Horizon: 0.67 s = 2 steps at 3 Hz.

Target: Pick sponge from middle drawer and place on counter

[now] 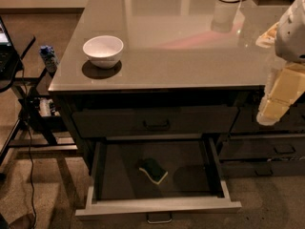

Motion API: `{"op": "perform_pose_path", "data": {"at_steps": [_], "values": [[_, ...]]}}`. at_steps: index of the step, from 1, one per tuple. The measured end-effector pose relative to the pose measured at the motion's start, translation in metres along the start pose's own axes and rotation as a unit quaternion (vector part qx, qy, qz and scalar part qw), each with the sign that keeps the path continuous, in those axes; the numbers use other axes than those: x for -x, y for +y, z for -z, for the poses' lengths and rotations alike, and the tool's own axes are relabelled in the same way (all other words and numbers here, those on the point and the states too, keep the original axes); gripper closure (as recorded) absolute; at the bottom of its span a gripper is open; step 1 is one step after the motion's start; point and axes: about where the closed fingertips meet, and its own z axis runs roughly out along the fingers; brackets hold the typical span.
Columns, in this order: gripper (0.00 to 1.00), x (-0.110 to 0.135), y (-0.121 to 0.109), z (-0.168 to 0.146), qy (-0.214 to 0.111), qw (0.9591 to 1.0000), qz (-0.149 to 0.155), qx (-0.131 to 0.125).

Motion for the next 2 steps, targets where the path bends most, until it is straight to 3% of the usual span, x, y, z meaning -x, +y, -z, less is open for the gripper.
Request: {"op": "perform_pose_path", "data": {"at_steps": [2], "values": [[0.00,-0.003,0.007,-0.015,0.008,0.9999,-0.001,0.010]]}}
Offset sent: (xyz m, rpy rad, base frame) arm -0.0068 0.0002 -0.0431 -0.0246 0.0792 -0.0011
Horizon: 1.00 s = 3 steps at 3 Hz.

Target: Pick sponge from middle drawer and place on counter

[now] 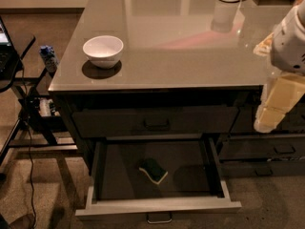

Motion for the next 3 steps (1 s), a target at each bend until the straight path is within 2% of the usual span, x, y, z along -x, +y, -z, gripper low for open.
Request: {"op": "perform_pose_path", "data": {"at_steps": [2,3], "values": [[0.00,-0.004,0.052,-0.107,-0.006,0.9969,-0.022,0.076],[0.00,-0.010,0.080,-0.159,0.005,0.9926,-0.031,0.117]]}}
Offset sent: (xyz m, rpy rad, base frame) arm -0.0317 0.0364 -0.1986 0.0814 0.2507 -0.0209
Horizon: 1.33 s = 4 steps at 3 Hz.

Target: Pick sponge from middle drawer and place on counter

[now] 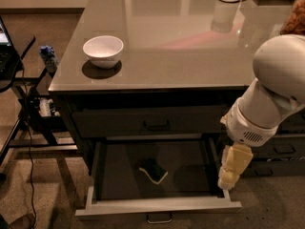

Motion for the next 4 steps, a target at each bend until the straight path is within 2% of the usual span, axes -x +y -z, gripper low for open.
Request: {"op": "perform_pose_path", "data": {"at_steps": [1,2,3,4], "values": [[0.00,0.000,0.000,0.000,0.000,1.0000,0.000,0.000],[0.00,0.006,0.009,-0.041,-0.020,0.9993,-0.016,0.028],[0.00,0.018,0.013,-0.104,-0.040,0.9956,-0.053,0.067],[0.00,0.023,0.015,-0.146,-0.046,0.9888,-0.096,0.104]]}}
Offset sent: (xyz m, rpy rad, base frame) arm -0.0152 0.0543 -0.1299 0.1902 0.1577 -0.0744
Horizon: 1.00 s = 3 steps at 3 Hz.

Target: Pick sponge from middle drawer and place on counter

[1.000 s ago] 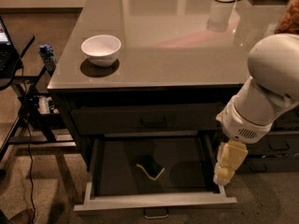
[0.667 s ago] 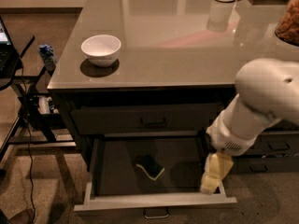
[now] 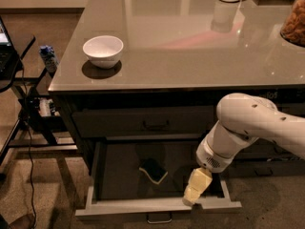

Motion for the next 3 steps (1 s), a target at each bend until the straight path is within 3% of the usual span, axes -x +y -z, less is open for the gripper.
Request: {"op": "perform_pose_path", "data": {"at_steps": [1,3], "values": [[0.00,0.000,0.000,-0.003,0.000,1.0000,-0.002,0.002],[0.00,0.006,-0.030,-0.043,-0.025,0.9974,-0.058,-0.035]]}}
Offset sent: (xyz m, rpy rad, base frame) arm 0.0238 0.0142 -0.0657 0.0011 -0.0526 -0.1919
